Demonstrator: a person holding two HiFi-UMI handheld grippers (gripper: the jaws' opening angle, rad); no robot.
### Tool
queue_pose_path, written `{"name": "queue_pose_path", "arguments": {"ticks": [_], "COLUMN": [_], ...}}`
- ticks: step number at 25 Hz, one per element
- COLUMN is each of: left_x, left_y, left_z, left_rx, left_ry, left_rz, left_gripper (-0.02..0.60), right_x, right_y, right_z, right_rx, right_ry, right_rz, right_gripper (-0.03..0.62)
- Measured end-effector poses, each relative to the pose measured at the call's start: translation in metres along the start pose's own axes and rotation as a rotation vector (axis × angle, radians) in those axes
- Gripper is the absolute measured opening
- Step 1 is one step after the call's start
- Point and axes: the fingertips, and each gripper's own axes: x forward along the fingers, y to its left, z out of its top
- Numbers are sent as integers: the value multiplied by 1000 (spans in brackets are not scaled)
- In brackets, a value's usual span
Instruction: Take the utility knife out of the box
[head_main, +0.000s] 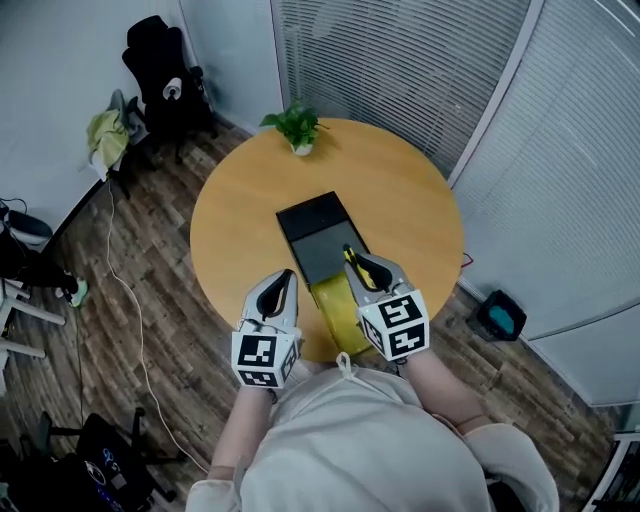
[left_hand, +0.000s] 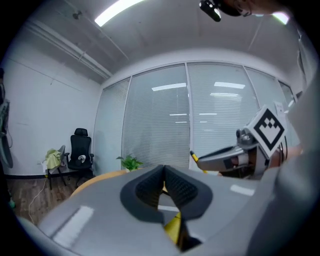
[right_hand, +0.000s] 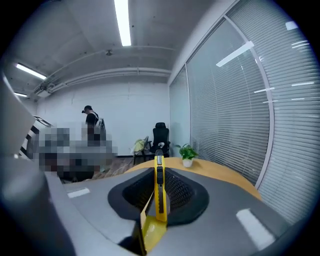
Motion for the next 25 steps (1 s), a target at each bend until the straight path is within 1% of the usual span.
{"name": "queue_pose_path", "arguments": {"ticks": [2, 9, 13, 20, 25], "left_x": [-2, -9, -7, 0, 1], "left_y": [0, -3, -5, -6, -1], "left_z": [3, 6, 5, -6, -9], "left_rx": [-12, -18, -23, -27, -59], "left_ry": [-3, 1, 4, 29, 36], "left_rz": [8, 27, 30, 28, 33], "left_gripper": [6, 6, 6, 6, 6], "right_x": [-7, -23, -23, -17, -13], "right_y": [1, 1, 1, -4, -6], "right_z": [4, 9, 3, -8, -13], "right_rx": [7, 24, 19, 53, 71], "right_ry": [-20, -48, -31, -16, -11], "right_rz": [4, 18, 28, 26, 23], "right_gripper": [64, 64, 64, 64, 64]}}
